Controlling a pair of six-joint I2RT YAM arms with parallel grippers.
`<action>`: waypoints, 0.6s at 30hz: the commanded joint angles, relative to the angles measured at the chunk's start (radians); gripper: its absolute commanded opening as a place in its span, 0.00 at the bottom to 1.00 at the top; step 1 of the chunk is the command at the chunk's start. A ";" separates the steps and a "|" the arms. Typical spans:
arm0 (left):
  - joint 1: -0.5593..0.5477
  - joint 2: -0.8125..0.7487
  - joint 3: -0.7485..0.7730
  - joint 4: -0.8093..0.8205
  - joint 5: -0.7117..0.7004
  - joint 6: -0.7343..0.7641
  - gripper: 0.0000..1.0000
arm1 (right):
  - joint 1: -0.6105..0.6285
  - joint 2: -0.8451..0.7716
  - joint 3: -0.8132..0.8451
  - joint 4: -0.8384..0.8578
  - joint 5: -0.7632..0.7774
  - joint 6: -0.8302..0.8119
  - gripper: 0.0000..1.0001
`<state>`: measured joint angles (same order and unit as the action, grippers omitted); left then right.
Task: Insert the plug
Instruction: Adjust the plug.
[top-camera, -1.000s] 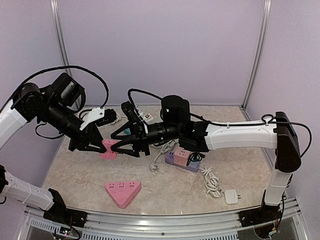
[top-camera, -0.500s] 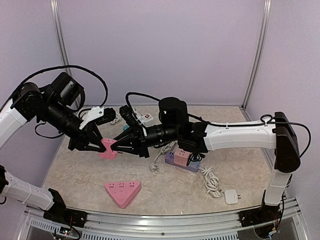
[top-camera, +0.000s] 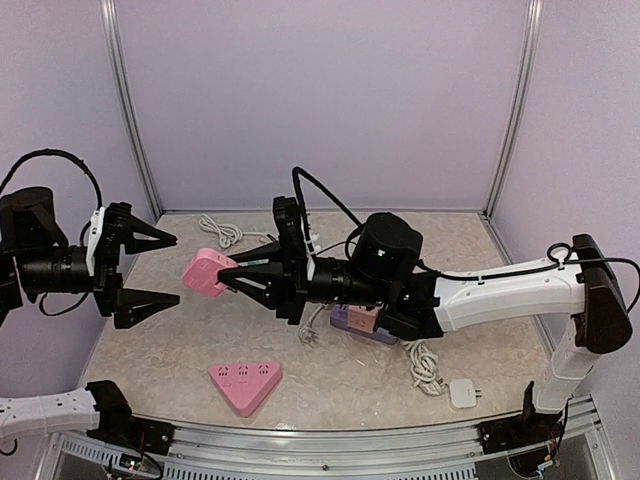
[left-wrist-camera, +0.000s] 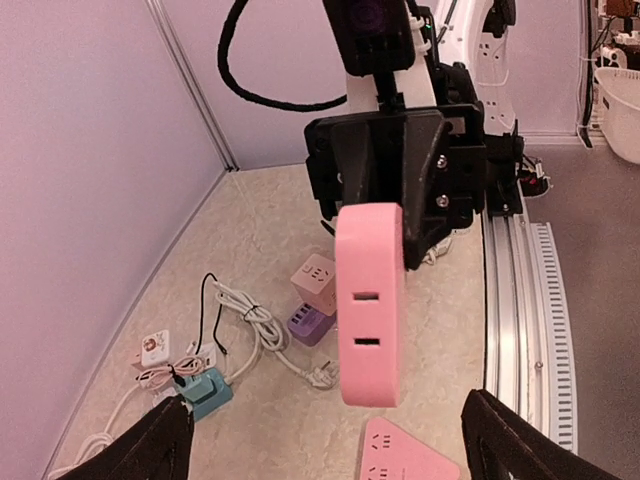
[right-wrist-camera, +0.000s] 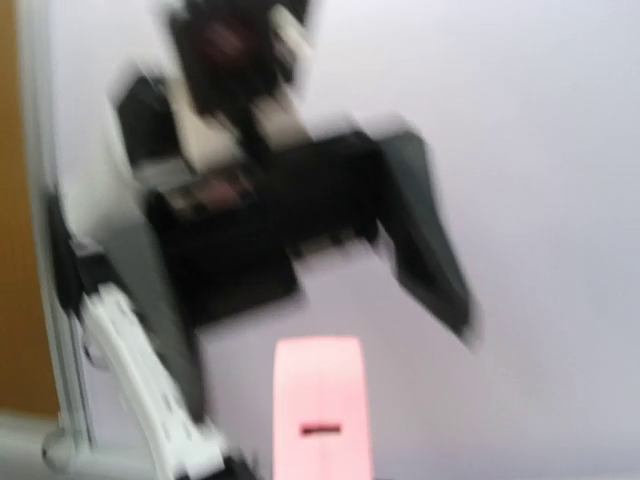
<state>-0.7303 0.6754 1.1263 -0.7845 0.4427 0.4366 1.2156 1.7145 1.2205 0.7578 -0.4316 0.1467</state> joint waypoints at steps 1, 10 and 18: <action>-0.037 0.043 -0.038 0.202 0.020 -0.082 0.88 | 0.029 0.006 -0.018 0.254 0.061 -0.011 0.00; -0.108 0.082 -0.027 0.237 0.020 -0.069 0.52 | 0.031 0.042 0.017 0.289 0.055 0.001 0.00; -0.146 0.076 -0.012 0.251 0.006 -0.052 0.24 | 0.030 0.053 0.029 0.276 0.049 -0.008 0.00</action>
<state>-0.8650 0.7559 1.1046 -0.5602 0.4557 0.3840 1.2453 1.7538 1.2167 1.0145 -0.3840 0.1471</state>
